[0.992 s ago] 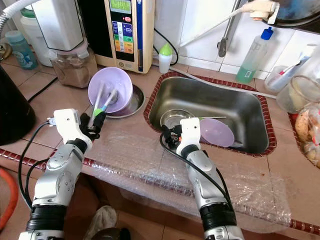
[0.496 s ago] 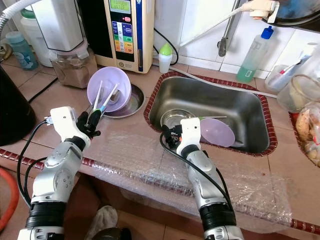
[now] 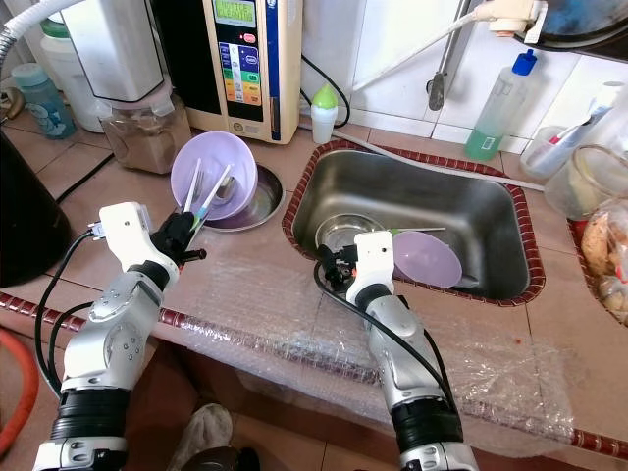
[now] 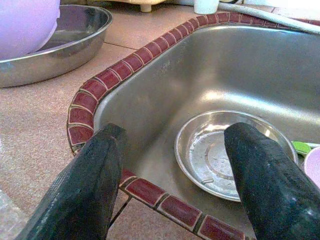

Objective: Kitchen organization

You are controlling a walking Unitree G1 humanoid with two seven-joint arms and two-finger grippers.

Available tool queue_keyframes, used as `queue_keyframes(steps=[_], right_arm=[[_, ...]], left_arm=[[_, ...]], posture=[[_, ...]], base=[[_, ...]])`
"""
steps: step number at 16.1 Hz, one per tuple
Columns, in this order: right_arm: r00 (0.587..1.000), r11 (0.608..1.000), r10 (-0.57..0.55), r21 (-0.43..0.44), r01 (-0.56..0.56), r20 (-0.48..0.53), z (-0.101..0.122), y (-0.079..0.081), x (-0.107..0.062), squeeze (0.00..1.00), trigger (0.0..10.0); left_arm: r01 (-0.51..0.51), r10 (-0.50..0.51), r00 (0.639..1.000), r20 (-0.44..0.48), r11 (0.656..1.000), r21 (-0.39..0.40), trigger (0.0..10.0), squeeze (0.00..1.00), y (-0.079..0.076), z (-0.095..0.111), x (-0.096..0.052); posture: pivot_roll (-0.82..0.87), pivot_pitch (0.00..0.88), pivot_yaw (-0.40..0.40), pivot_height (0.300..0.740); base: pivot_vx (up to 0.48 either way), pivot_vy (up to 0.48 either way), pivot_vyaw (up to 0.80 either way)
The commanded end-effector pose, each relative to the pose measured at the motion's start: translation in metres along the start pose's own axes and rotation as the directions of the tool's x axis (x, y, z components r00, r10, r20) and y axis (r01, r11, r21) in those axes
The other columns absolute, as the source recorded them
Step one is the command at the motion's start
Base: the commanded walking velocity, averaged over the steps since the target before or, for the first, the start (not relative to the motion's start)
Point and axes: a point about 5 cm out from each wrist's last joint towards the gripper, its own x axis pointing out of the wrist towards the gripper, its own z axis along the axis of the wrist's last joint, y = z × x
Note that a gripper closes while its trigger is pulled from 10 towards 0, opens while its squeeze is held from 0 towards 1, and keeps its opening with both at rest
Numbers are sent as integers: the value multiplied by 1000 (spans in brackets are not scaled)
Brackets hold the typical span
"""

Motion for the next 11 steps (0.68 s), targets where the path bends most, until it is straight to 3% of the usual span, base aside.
queue_keyframes(steps=[1, 6, 11], right_arm=[[1000, 1000, -11, -2, 11, 7, 2, -2, 2, 0, 10000], [1000, 1000, -12, -2, 12, 5, 1, -2, 1, 0, 10000], [1000, 1000, -15, -1, 15, 5, 1, -2, 2, 0, 10000]], left_arm=[[11, -11, 1000, 17, 1000, -1, 0, 0, -4, 8, 3], [28, -28, 1000, -7, 995, -93, 0, 0, -8, 6, 2], [53, -45, 998, 52, 986, -158, 0, 0, -12, 19, 3]], posture=[[36, 0, 26, 740], [35, 0, 26, 740], [35, 0, 30, 740]], base=[[0, 0, 0], [0, 0, 0], [0, 0, 0]])
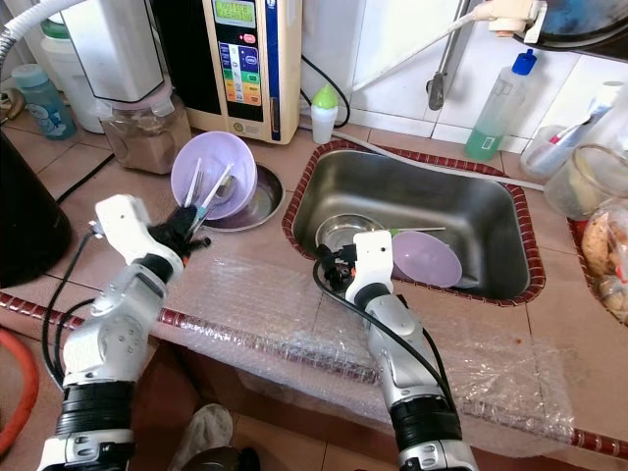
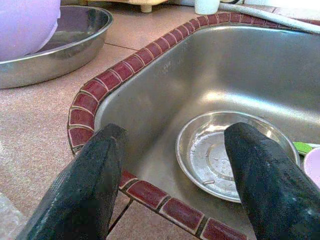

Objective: Kitchen organization

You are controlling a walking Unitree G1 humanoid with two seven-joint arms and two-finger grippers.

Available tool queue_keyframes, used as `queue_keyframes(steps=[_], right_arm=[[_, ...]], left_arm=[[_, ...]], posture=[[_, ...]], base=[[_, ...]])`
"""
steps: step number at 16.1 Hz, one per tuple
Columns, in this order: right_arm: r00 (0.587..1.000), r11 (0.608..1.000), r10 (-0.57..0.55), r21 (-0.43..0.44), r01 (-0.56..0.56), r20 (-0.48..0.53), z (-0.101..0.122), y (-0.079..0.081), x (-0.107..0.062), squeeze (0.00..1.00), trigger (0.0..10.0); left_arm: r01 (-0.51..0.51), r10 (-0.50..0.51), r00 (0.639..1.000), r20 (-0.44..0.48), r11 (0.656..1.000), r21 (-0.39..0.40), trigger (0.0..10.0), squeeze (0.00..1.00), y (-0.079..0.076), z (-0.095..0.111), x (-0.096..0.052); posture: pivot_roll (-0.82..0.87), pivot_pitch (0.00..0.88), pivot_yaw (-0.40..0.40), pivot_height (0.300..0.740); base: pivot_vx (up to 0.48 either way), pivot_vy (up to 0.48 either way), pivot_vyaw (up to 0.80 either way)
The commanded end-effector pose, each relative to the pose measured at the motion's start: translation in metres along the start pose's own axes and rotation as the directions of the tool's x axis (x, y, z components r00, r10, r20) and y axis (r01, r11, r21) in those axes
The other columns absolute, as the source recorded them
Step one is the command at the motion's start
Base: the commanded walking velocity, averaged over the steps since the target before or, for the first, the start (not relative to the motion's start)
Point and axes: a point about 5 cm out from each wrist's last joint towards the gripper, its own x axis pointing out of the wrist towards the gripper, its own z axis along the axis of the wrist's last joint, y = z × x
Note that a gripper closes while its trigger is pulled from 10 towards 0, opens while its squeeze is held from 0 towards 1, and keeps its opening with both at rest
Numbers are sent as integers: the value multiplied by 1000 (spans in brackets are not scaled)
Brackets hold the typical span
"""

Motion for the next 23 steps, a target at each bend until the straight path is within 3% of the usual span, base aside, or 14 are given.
queue_keyframes(steps=[1, 2, 3, 4, 5, 7, 10, 13, 15, 19, 23], right_arm=[[1000, 1000, -15, -2, 15, 2, 1, -2, 1, 0, 10000], [1000, 1000, -16, -2, 16, 3, 0, -3, 1, 0, 10000], [1000, 1000, -16, -1, 16, 2, 0, -3, 1, 0, 10000], [1000, 1000, -16, -1, 16, 1, 0, -3, 1, 0, 10000], [1000, 1000, -15, -1, 15, 0, -1, -2, 0, 0, 10000], [1000, 1000, -11, -2, 11, -2, -1, -2, 1, 0, 10000], [1000, 1000, -5, -3, 5, -4, -1, -1, 1, 0, 10000], [1000, 1000, 7, -7, -7, -15, -3, 0, -2, 0, 10000], [1000, 1000, 14, -10, -15, -23, -4, 0, -5, 0, 10000], [997, 997, 73, 16, -73, -17, -5, 7, -12, 0, 10000], [976, 979, 196, 38, -200, 99, 16, 23, -18, 0, 10000]], left_arm=[[18, -18, 999, 31, 1000, -1, 0, 0, -6, 8, 2], [32, -33, 996, 84, 999, 11, 0, 0, -8, 17, 1], [45, -55, 988, 143, 996, 71, 9569, 0, -11, 26, -3], [45, -61, 985, 164, 994, 100, 10000, 0, -12, 30, -6], [48, -65, 983, 171, 993, 106, 10000, 1000, -13, 29, -10], [65, -97, 973, 209, 986, 154, 10000, 1000, -15, 29, -19], [-7, -54, 968, 245, 970, 241, 10000, 1000, -6, 24, -34], [-167, 127, 970, 207, 968, 188, 10000, 1000, 24, 3, -52], [-201, 171, 968, 183, 967, 158, 10000, 1000, 31, -6, -59], [-153, 140, 981, 136, 984, 87, 10000, 1000, 26, -16, -54], [-105, 103, 989, 107, 994, 10, 10000, 1000, 18, -19, -40]], posture=[[35, 0, 30, 740], [35, 0, 30, 740], [35, 0, 30, 740], [38, 0, 28, 740], [38, 0, 28, 740], [42, 0, 22, 740], [49, 0, 14, 740], [50, 0, -3, 740], [48, 0, -11, 740], [42, 0, -19, 740], [16, 0, -15, 740]], base=[[0, 0, 0], [0, 0, 0], [0, 0, 0], [0, 0, 0], [0, 0, 0], [0, 0, 0], [0, 0, 0], [0, 0, 0], [0, 0, 0], [0, 0, 0], [0, 0, 0]])
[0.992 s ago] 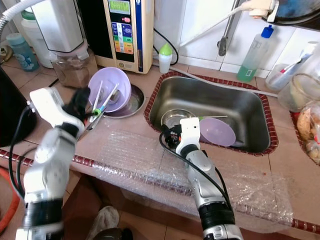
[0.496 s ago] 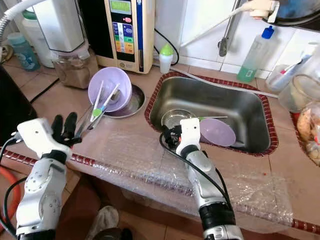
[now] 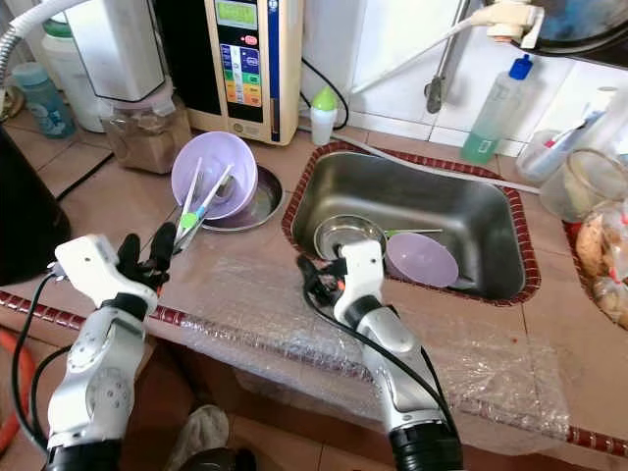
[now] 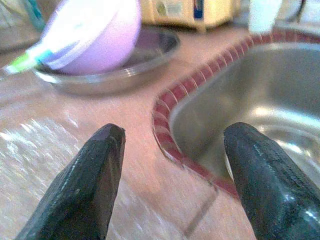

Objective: Kitchen organization

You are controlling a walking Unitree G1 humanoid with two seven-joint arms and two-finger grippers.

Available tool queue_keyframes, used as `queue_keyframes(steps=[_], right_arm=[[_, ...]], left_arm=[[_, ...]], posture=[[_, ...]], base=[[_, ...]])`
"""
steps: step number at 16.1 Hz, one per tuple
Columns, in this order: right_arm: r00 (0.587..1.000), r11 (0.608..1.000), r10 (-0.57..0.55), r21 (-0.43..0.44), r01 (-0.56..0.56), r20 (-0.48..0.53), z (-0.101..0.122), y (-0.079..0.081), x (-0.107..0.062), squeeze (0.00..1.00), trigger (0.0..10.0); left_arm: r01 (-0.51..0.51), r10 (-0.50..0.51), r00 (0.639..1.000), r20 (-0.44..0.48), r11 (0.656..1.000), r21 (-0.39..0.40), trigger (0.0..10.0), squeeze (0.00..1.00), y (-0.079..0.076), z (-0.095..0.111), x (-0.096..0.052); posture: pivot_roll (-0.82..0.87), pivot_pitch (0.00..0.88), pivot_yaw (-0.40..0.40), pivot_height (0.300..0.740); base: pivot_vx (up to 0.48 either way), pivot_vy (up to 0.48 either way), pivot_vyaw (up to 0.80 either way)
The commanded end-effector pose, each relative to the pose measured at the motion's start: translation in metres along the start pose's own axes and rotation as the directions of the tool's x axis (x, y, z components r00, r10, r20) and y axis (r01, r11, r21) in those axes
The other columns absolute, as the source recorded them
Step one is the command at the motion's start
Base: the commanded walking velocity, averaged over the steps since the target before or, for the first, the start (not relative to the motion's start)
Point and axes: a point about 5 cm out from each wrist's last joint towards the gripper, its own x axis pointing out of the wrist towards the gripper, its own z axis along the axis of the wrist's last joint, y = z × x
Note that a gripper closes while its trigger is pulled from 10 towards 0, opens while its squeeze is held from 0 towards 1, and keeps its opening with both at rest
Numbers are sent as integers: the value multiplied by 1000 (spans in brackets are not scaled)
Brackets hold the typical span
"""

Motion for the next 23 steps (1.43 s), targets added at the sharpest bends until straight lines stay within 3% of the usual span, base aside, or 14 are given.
queue_keyframes(steps=[1, 7, 9, 10, 11, 14, 16, 17, 18, 23], right_arm=[[999, 1000, 14, -2, -14, 30, 10, 0, 1, 0, 10000], [1000, 999, 13, -30, -13, 15, 10, -1, 0, 0, 10000], [1000, 999, 10, -36, -10, 15, 9, -1, 1, 0, 10000], [1000, 999, 0, -37, 0, 19, 10, -1, 2, 0, 10000], [1000, 999, -5, -34, 6, 24, 10, -1, 3, 0, 10000], [997, 1000, 16, -10, -16, 69, 21, 4, 12, 0, 10000], [992, 997, 78, -8, -78, 100, 32, 8, 21, 0, 10000], [985, 992, 125, -23, -123, 117, 38, 11, 26, 0, 10000], [979, 988, 154, -32, -151, 136, 46, 11, 32, 0, 10000], [954, 976, 220, -38, -216, 206, 69, 14, 53, 0, 10000]], left_arm=[[5, -5, 1000, -13, 1000, -31, 10000, 1000, -5, -3, 3], [-4, -2, 997, -82, 998, -62, 10000, 1000, -9, -10, 11], [1, -4, 998, -62, 999, -49, 10000, 1000, -12, -3, 15], [22, -23, 999, -33, 999, -26, 10000, 588, -16, 6, 17], [34, -34, 999, -20, 999, -11, 10000, 0, -18, 9, 18], [81, -85, 996, 42, 994, 78, 10000, 0, -28, 28, 19], [68, -82, 993, 85, 986, 154, 10000, 0, -28, 39, 16], [25, -49, 994, 97, 972, 232, 10000, 0, -24, 41, 14], [59, -99, 989, 106, 942, 331, 10000, 0, -25, 40, 6], [58, -99, 993, 69, 896, 441, 10000, 0, -19, 30, -24]], posture=[[16, 0, -15, 740], [5, 0, -6, 740], [9, 0, -2, 740], [14, 0, 2, 740], [17, 0, 2, 740], [37, 0, 4, 740], [55, 0, -1, 740], [72, 0, -6, 740], [88, 0, -12, 740], [149, 0, -29, 740]], base=[[0, 0, 0], [0, 0, 0], [0, 0, 0], [0, 0, 0], [0, 0, 0], [0, 0, 0], [0, 0, 0], [0, 0, 0], [0, 0, 0], [0, 0, 0]])
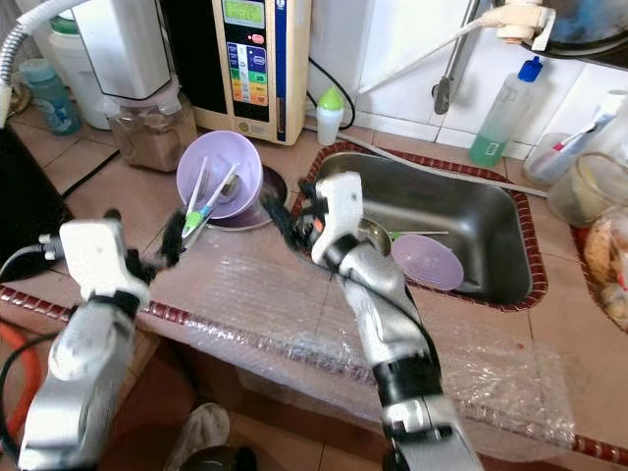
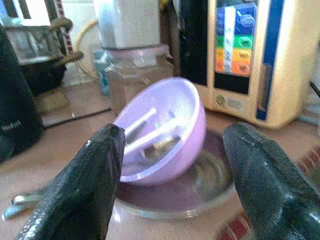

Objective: Kitchen organization

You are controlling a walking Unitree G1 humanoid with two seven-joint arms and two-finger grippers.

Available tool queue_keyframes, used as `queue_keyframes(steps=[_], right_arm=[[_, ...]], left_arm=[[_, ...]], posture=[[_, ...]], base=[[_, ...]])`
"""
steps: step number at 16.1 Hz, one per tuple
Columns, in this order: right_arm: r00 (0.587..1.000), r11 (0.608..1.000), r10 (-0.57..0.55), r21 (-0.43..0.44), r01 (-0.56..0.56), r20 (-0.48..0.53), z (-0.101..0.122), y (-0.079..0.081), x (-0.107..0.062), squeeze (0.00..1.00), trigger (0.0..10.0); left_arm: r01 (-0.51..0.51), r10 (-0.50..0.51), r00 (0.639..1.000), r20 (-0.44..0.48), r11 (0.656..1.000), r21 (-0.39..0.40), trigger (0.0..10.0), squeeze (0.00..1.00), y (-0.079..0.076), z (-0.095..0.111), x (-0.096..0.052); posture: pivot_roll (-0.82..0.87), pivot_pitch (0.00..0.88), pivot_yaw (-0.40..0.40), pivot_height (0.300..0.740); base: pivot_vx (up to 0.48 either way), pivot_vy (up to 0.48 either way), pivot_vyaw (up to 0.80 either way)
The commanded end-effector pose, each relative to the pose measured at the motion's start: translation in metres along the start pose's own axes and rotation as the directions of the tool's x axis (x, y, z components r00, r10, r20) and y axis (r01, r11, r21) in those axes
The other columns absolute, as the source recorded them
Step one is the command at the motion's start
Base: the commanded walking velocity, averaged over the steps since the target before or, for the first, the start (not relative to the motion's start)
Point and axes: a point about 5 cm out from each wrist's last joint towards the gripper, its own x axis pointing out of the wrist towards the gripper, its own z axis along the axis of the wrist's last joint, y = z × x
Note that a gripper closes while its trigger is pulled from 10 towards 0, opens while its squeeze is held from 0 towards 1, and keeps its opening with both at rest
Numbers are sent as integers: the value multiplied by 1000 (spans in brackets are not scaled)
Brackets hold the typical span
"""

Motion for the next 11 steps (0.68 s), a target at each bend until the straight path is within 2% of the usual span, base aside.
queue_keyframes(steps=[1, 2, 3, 4, 5, 6, 7, 9, 11], right_arm=[[1000, 1000, 15, -3, -15, 20, 4, 1, 5, 0, 10000], [1000, 1000, 19, -6, -19, 22, 4, 1, 6, 0, 10000], [999, 998, 50, -41, -50, 15, 5, 8, 26, 0, 10000], [998, 997, 55, -45, -54, 14, 5, 10, 30, 0, 10000], [998, 994, 56, -90, -56, 3, 6, 11, 40, 0, 10000], [999, 994, 52, -99, -52, 0, 7, 11, 45, 0, 10000], [1000, 993, 28, -115, -30, -13, 7, 10, 49, 0, 10000], [999, 991, -14, -134, 10, -29, 6, 7, 57, 0, 10000], [993, 984, -104, -150, 94, -54, 3, 3, 62, 0, 10000]], left_arm=[[18, -19, 1000, 18, 1000, 23, 10000, 0, -2, 5, -3], [20, -21, 1000, 15, 999, 27, 10000, 0, -2, 5, -4], [48, -47, 999, -17, 997, 64, 10000, 0, -2, 1, -20], [57, -55, 998, -26, 996, 70, 10000, 0, -3, 0, -24], [104, -99, 993, -59, 990, 98, 10000, 0, -5, -1, -37], [126, -117, 989, -86, 986, 113, 10000, 0, -6, -3, -45], [156, -141, 983, -121, 979, 132, 10000, 0, -8, -6, -56], [184, -162, 976, -148, 971, 154, 10000, 0, -9, -6, -68], [187, -161, 973, -168, 970, 156, 10000, 0, -10, -4, -75]], posture=[[172, 0, -35, 740], [172, 0, -35, 740], [236, 27, -53, 740], [244, 31, -55, 740], [286, 59, -65, 740], [305, 76, -69, 740], [327, 96, -73, 740], [346, 118, -77, 740], [366, 135, -85, 740]], base=[[0, 0, 0], [0, 0, 0], [0, 0, 0], [0, 0, 0], [0, 0, 0], [0, 0, 0], [0, 0, 0], [0, 0, 0], [0, 0, 0]])
